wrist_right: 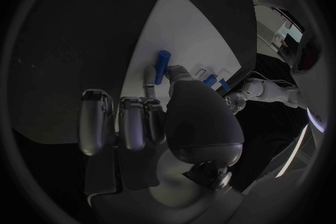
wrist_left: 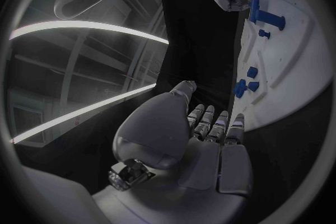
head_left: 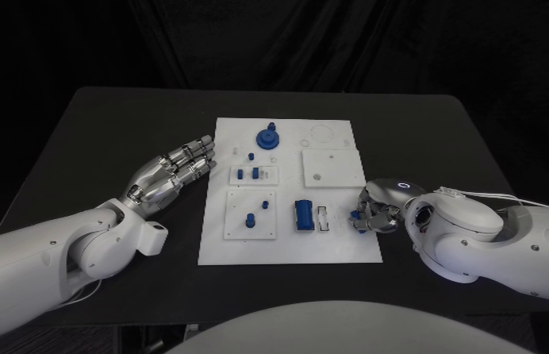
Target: Assemble the parts on the task board
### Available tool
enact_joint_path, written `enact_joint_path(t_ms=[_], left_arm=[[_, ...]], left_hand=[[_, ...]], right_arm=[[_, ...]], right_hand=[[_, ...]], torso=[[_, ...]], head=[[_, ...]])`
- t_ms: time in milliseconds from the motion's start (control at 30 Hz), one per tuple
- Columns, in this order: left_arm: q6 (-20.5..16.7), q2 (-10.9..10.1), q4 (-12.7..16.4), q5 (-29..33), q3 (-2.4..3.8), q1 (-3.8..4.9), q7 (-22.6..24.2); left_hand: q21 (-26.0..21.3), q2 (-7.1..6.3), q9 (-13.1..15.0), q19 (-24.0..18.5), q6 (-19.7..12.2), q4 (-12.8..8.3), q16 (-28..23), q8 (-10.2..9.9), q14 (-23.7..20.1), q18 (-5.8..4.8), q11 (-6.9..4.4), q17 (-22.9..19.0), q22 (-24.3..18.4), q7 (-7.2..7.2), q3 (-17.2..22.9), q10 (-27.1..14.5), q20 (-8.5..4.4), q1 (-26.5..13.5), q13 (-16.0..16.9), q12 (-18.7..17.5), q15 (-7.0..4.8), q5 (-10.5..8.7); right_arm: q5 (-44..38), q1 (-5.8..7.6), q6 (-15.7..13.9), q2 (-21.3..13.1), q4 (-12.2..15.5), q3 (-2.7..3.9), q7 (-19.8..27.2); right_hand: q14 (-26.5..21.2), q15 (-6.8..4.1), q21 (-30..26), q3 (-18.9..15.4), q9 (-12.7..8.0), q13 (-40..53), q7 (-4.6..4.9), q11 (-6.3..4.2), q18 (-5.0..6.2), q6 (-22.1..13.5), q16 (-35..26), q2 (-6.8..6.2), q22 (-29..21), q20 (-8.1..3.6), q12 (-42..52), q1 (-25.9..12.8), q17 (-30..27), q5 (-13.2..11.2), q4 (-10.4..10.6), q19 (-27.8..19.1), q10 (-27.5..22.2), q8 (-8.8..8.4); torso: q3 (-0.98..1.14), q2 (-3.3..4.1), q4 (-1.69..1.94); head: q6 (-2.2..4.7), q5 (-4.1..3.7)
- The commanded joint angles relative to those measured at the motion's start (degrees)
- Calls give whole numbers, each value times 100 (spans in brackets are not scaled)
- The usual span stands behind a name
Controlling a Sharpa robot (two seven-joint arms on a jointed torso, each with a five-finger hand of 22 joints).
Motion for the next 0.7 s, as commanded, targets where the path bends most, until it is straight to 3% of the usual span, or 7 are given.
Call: enact_joint_path(t_ms=[33,233,433,700], left_arm=[[85,-1,9,9,4,-14,50],[97,3,4,9,4,-19,50],[105,15,-3,9,4,-26,51],[108,18,-3,9,4,-29,44]], left_hand=[[-23,41,3,-18,-13,-9,34,11,0,-7,36,8,0,-19,40,-9,23,-23,9,20,39,26],[-23,41,3,-18,-13,-9,34,11,0,-7,36,8,0,-19,40,-9,23,-23,9,20,39,26],[-23,42,3,-18,-13,-8,39,10,1,-7,52,8,0,-19,51,-9,24,-24,9,22,40,28],[-23,42,3,-18,-13,-8,39,10,1,-7,52,8,0,-19,51,-9,24,-24,9,22,40,28]], right_arm=[[444,-120,13,13,-95,-88,-48],[1151,-130,-502,-21,-35,-87,263],[2497,-123,-1162,-106,107,-73,839],[3339,-104,-1527,-70,199,-53,1231]], right_hand=[[493,-19,20,244,-1093,1508,-32,-11,-23,41,-9,93,1245,-4,16,205,985,105,-279,272,610,56],[497,-24,36,280,-1064,1508,-44,-22,-27,80,1,80,1250,-7,16,204,1002,192,-312,279,610,98],[504,-22,61,323,-1025,1508,-56,-40,-33,96,17,63,1258,-9,16,135,1032,319,-317,290,610,141],[509,-30,83,331,-983,1508,-70,-59,-36,81,30,56,1264,-15,16,-85,1051,283,-217,300,610,176]], torso=[[0,0,2],[1,-2,-1],[9,0,7],[8,4,1]], head=[[0,15],[0,25],[0,17],[0,51]])
